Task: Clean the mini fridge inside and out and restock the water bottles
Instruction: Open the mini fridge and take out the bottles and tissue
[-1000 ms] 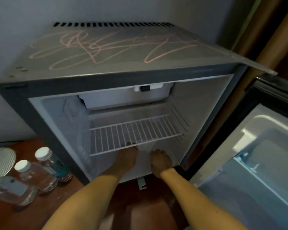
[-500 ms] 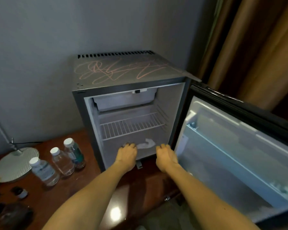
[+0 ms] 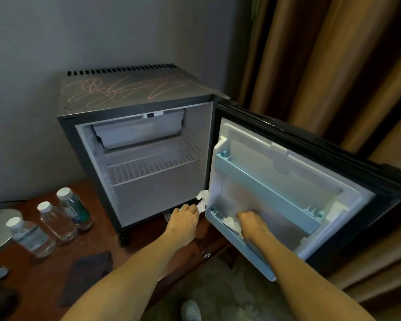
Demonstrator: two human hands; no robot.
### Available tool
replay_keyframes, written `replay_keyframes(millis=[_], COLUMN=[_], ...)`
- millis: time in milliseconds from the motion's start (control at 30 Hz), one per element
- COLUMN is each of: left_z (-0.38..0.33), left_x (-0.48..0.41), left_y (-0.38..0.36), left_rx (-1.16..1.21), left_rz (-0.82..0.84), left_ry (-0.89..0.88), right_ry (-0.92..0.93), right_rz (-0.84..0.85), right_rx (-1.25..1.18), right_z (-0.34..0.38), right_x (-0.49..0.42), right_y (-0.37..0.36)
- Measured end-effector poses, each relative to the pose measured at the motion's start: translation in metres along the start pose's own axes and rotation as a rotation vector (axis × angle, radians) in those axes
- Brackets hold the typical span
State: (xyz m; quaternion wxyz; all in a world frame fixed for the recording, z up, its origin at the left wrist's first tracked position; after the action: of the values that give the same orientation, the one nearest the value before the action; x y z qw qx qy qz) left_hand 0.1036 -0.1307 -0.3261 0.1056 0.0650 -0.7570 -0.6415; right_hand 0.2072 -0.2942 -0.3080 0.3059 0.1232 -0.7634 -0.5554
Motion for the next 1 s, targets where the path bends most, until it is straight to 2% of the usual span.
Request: replay_keyframes(millis=[267, 600, 800, 1000], left_z=[-0.007, -0.005, -0.004, 0.008], left_x=[-0.015, -0.025, -0.017, 0.005], left_y=[-0.025, -0.033, -0.014, 0.012], left_rx=[0.009, 0.010, -0.024, -0.008], left_rz=[0.061, 0.085, 0.051, -0.006], left_ry=[-0.041, -0.056, -0.044, -0.025], right_ry=[0.067, 0.058, 0.035, 0.090], right_rz=[0.035, 0.054, -0.087, -0.223], right_rx=[-0.033, 0.025, -0.004, -0.055], right_z=[0.020, 0.019, 0.023, 0.048], right_x=[-0.036, -0.048, -0.035, -0.017], right_y=[-0.019, -0.031, 0.001, 0.041])
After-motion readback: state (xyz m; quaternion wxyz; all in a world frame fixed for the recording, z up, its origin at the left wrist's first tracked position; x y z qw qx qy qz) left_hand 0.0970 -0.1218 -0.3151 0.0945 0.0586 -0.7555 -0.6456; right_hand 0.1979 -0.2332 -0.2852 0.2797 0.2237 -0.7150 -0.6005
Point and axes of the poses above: each hand's wrist, its own x-axis away from the middle knuckle, its own y-axis out of the back of the hand, z = x × y, the point moved 3 cm from there along -x, towards the middle knuckle, and after that the axes turned 14 degrees about x, right-handed, at the moved point
